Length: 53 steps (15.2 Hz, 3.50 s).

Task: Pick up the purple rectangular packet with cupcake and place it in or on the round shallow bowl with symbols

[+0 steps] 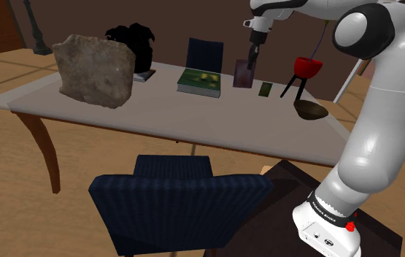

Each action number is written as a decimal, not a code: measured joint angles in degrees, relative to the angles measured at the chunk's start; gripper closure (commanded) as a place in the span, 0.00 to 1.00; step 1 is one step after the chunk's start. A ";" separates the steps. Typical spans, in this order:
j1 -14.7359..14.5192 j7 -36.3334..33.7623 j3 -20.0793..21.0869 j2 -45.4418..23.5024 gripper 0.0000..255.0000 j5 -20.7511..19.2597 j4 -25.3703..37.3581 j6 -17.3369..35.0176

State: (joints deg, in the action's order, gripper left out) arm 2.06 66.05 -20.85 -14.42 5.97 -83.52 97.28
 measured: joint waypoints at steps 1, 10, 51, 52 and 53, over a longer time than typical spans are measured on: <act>0.13 0.10 -0.06 -0.10 1.00 0.04 0.87 -0.78; 2.44 3.86 -1.76 2.71 1.00 -0.66 1.57 -4.27; 23.17 41.16 -17.72 5.60 1.00 0.37 -6.16 -1.10; 23.18 41.28 -17.74 5.63 1.00 0.36 -7.07 -0.23; 23.00 41.13 -17.67 5.83 1.00 0.24 -8.23 0.77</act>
State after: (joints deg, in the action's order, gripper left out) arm 25.06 107.17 -38.52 -8.59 6.21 -91.75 98.05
